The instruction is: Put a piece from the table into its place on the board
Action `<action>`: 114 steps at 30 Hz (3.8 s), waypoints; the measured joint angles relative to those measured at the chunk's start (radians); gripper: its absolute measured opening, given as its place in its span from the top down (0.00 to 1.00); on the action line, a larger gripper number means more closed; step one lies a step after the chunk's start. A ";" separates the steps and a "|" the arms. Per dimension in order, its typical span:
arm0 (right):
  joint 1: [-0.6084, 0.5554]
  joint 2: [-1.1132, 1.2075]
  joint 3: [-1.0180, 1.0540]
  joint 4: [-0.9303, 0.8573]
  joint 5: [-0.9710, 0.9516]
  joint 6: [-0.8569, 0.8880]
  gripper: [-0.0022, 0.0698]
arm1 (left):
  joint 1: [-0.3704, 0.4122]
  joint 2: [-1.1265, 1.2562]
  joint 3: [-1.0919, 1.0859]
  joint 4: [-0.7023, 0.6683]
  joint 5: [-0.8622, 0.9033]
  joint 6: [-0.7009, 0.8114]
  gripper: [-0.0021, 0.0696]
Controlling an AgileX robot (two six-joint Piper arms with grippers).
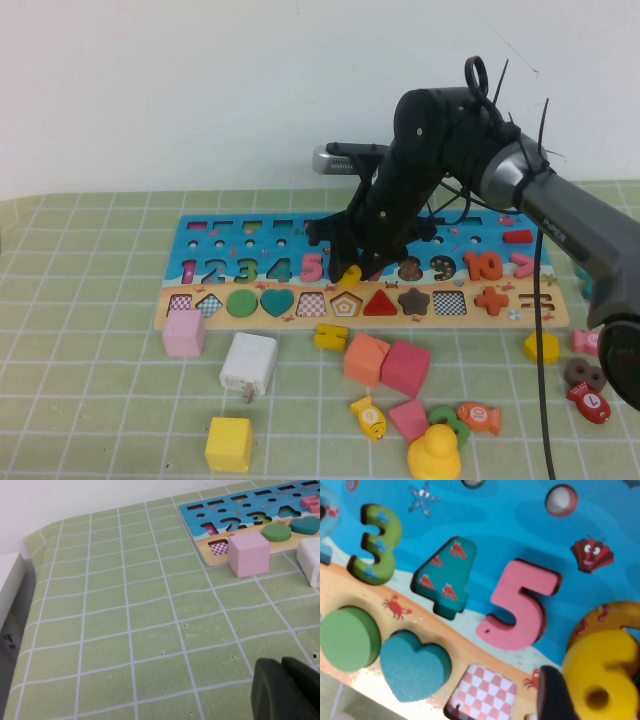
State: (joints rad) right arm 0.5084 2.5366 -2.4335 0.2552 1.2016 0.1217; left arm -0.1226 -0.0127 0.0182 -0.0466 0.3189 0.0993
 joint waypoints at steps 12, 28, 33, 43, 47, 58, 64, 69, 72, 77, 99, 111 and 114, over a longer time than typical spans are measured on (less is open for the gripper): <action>0.000 0.002 -0.009 -0.016 -0.037 0.000 0.39 | 0.000 0.000 0.000 0.000 0.000 0.000 0.97; 0.014 0.002 -0.151 0.067 0.034 -0.129 0.95 | 0.000 0.000 0.000 0.000 0.000 0.000 0.97; 0.031 0.002 -0.079 0.059 0.036 -0.133 0.97 | 0.000 0.000 0.000 0.000 0.000 0.000 0.97; 0.029 0.006 -0.050 -0.033 0.036 -0.122 0.97 | 0.000 0.000 0.000 0.000 0.002 -0.004 0.97; 0.029 0.010 -0.050 -0.025 0.034 -0.116 0.97 | 0.000 0.000 0.000 0.000 0.002 -0.007 0.97; 0.051 0.008 -0.050 0.020 0.031 -0.168 0.97 | 0.000 0.000 0.000 0.000 0.002 -0.007 0.97; 0.051 0.003 -0.050 -0.020 0.031 -0.176 0.97 | 0.000 0.000 0.000 0.000 0.002 -0.003 0.97; 0.051 0.009 -0.050 -0.029 0.031 -0.176 0.97 | 0.000 0.000 0.000 0.000 0.002 -0.003 0.97; 0.051 0.020 -0.050 -0.029 0.031 -0.176 0.97 | 0.000 0.000 0.000 0.000 0.002 -0.003 0.97; 0.049 0.024 -0.050 -0.042 0.031 -0.162 0.97 | 0.000 0.000 0.000 0.000 0.002 -0.003 0.97; 0.049 -0.090 -0.050 -0.130 0.004 -0.159 0.97 | 0.000 0.000 0.000 0.000 0.002 -0.003 0.97; 0.032 -0.020 -0.050 -0.312 0.036 -0.078 0.97 | 0.000 0.000 0.000 0.000 0.002 -0.003 0.97; 0.020 -0.008 -0.050 -0.304 0.036 -0.074 0.97 | 0.000 0.000 0.000 0.000 0.002 -0.003 0.97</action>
State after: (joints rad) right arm 0.5287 2.5286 -2.4832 -0.0488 1.2377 0.0478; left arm -0.1226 -0.0127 0.0182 -0.0466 0.3205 0.0963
